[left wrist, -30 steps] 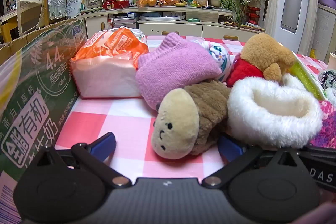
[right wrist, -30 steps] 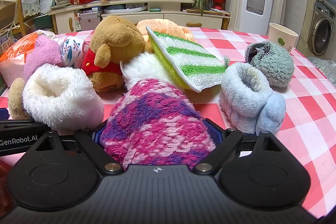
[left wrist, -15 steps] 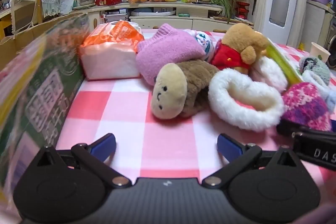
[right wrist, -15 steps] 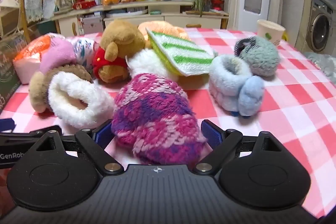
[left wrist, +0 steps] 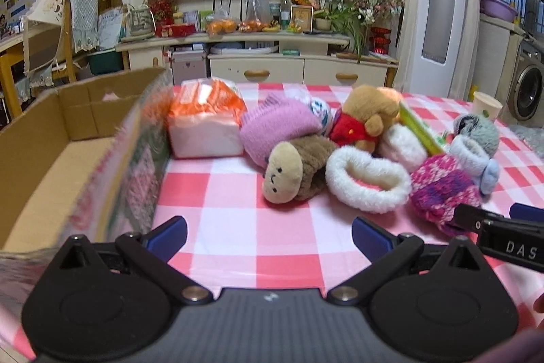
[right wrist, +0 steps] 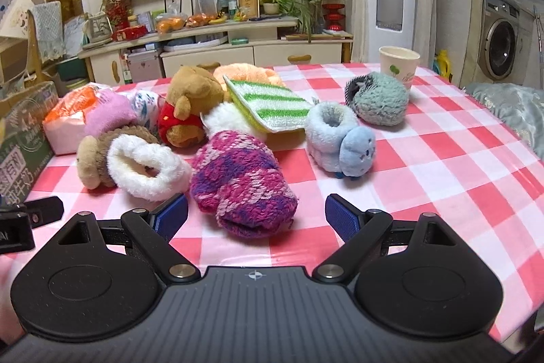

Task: Organize soft objects

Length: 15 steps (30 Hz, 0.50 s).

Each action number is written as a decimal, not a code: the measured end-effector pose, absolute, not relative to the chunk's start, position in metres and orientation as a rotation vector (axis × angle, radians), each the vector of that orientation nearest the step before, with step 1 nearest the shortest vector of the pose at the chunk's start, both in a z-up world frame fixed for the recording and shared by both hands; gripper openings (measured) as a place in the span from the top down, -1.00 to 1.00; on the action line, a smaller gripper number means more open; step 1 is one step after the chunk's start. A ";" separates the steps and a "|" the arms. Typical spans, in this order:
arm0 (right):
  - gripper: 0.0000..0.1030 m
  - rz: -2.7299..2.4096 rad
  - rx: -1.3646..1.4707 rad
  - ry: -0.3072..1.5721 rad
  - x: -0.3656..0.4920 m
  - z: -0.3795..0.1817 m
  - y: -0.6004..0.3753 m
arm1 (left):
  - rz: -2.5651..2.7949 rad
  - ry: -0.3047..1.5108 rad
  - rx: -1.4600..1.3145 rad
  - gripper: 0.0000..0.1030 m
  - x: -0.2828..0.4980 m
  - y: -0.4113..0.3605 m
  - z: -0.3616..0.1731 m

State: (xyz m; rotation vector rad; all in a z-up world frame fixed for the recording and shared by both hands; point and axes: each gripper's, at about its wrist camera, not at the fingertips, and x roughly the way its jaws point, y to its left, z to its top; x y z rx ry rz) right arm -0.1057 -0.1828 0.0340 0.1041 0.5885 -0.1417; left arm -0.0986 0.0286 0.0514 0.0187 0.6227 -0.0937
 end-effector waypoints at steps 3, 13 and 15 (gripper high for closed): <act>-1.00 -0.142 0.092 0.570 -0.113 0.040 -0.176 | -0.093 0.609 0.016 -0.99 -0.109 0.035 0.064; -1.00 -0.112 0.091 0.495 -0.142 0.062 -0.158 | -0.067 0.534 0.020 -0.99 -0.147 0.073 0.099; -1.00 -0.103 0.095 0.480 -0.147 0.068 -0.153 | -0.057 0.521 0.023 -0.99 -0.154 0.081 0.105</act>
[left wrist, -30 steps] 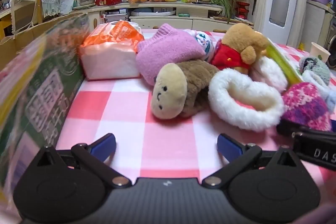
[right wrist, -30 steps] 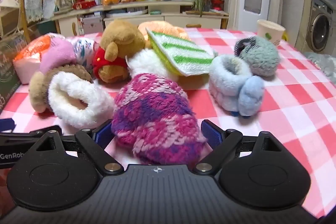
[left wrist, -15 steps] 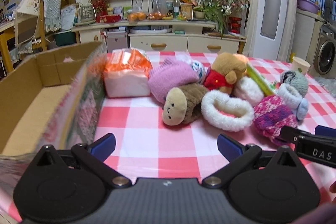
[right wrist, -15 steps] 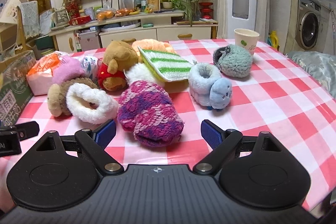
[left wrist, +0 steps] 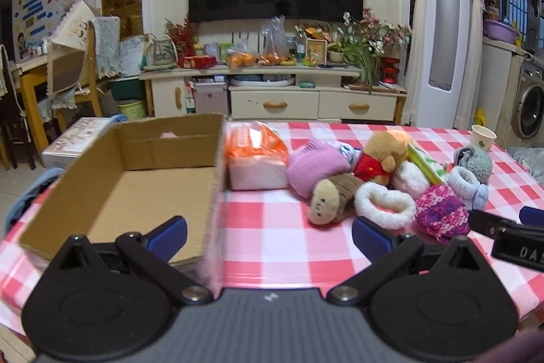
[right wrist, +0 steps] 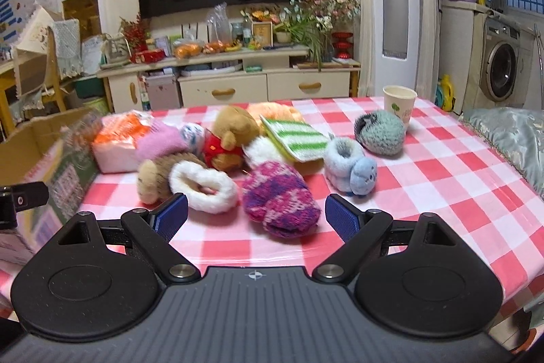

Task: Organize soft objects

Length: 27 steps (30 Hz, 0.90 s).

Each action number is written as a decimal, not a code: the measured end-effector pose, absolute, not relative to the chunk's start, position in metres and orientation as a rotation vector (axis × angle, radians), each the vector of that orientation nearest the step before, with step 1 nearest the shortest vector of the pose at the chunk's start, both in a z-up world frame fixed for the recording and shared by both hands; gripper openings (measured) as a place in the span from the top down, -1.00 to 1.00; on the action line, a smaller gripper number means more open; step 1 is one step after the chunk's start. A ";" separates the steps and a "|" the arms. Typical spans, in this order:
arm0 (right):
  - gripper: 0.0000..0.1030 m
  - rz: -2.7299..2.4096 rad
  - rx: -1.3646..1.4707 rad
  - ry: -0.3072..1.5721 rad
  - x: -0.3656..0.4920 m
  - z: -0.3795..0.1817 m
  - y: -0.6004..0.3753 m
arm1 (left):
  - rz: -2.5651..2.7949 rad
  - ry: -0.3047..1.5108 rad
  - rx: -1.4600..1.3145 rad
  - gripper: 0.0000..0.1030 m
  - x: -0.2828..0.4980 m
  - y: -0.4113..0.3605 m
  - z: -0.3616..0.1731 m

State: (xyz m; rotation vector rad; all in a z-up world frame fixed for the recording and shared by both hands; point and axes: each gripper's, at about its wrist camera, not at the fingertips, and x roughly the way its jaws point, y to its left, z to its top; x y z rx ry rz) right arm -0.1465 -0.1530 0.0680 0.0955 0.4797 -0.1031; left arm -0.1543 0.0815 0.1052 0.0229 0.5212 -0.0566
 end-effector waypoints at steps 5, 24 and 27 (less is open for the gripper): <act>-1.00 -0.063 0.085 0.443 -0.161 0.081 -0.137 | -0.026 0.498 0.017 -0.99 -0.172 0.102 0.117; -1.00 0.045 0.023 0.379 -0.204 0.111 -0.094 | 0.062 0.414 -0.007 -0.99 -0.215 0.150 0.141; -1.00 0.047 0.005 0.370 -0.206 0.112 -0.092 | 0.061 0.409 -0.010 -0.99 -0.215 0.151 0.141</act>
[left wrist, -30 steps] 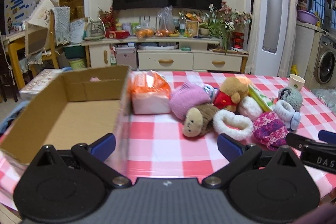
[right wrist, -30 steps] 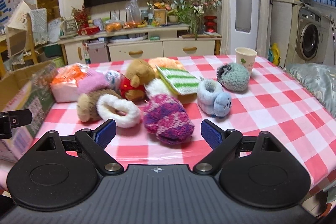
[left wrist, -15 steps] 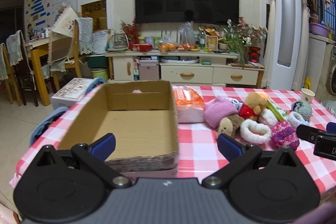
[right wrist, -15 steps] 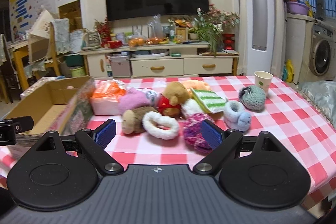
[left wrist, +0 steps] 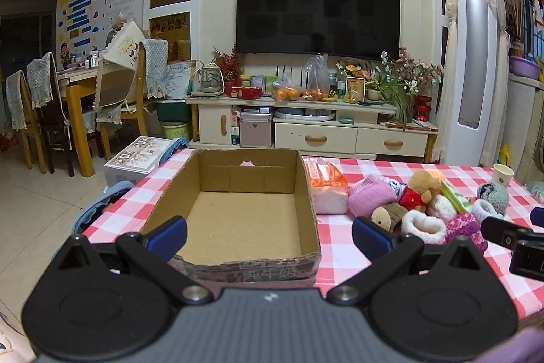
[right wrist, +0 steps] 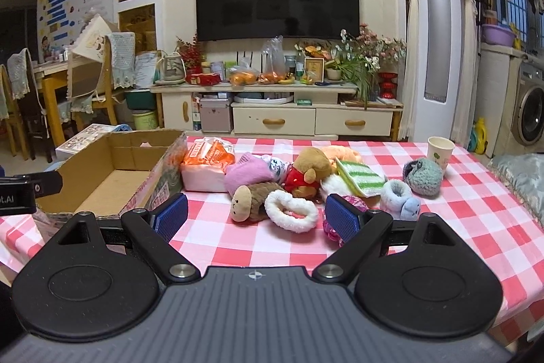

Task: Organize soft objects

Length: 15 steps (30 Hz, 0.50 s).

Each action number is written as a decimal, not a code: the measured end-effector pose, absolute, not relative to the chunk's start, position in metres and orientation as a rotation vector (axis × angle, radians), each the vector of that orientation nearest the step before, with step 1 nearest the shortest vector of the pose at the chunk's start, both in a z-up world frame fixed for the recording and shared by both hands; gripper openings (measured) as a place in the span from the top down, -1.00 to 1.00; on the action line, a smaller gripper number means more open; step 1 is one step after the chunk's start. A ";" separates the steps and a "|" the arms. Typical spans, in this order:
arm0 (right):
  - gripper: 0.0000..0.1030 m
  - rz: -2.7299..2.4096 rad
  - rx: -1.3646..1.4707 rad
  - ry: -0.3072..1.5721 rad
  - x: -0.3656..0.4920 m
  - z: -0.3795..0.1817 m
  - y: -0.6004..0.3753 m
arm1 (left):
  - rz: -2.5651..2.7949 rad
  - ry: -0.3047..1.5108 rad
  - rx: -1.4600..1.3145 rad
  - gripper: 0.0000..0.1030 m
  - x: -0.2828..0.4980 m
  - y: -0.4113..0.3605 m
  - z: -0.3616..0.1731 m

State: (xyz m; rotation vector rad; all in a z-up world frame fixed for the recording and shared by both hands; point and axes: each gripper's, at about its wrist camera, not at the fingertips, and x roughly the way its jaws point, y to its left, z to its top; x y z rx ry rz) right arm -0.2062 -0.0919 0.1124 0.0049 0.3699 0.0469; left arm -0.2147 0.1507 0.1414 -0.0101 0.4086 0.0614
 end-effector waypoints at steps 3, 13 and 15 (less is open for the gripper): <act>-1.00 0.060 0.014 0.362 -0.207 0.113 -0.093 | 0.061 0.408 -0.010 -0.99 -0.215 0.151 0.140; -1.00 0.041 0.008 0.378 -0.203 0.108 -0.097 | 0.045 0.422 0.005 -0.99 -0.213 0.144 0.136; -1.00 0.033 0.011 0.378 -0.202 0.106 -0.100 | 0.035 0.428 0.009 -0.99 -0.212 0.140 0.135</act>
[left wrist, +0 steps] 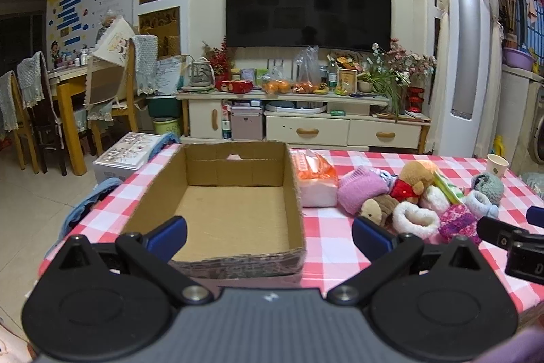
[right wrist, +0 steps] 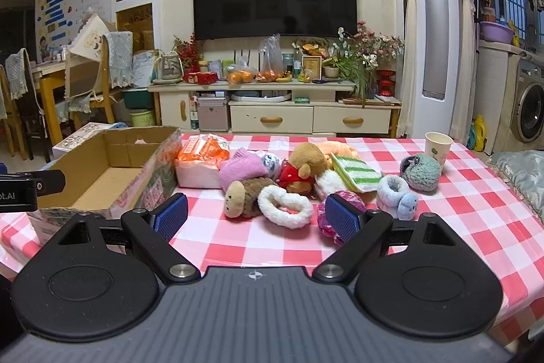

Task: Organize soft objects
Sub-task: 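Grasp pink-purple knit mitten with left tool while right tool grasps light blue slipper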

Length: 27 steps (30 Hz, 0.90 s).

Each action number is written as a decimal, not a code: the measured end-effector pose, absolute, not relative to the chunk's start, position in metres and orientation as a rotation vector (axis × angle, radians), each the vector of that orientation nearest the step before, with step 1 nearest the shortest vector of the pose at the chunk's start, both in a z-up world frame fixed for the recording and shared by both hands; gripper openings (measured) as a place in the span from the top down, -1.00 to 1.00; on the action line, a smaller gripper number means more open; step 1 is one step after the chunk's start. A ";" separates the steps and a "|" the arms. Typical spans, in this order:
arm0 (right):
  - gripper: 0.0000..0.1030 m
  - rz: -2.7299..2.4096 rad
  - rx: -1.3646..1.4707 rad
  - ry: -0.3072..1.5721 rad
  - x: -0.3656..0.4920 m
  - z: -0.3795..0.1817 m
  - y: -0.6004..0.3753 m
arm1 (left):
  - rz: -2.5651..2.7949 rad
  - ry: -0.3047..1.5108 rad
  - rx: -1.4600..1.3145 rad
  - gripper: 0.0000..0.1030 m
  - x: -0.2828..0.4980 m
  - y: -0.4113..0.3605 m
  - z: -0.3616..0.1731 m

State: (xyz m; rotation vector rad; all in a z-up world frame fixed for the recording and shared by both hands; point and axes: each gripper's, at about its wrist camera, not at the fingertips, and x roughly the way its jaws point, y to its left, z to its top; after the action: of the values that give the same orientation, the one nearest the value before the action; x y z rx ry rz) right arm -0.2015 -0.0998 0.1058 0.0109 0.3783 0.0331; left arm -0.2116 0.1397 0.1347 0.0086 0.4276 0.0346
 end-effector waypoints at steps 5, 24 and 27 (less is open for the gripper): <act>-1.00 -0.019 0.006 0.400 -0.197 0.099 -0.110 | -0.015 0.442 0.018 -0.99 -0.205 0.126 0.131; -1.00 -0.242 0.134 0.461 -0.163 0.071 -0.193 | -0.264 0.513 0.122 -0.99 -0.155 0.037 0.102; -1.00 -0.276 0.157 0.471 -0.150 0.066 -0.207 | -0.312 0.522 0.135 -0.99 -0.144 0.018 0.096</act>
State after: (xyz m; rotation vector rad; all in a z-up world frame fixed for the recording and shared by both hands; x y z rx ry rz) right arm -0.1501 -0.2074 0.0661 0.1574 0.4713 -0.2758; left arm -0.1439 0.0183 0.0962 0.1345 0.5220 -0.3124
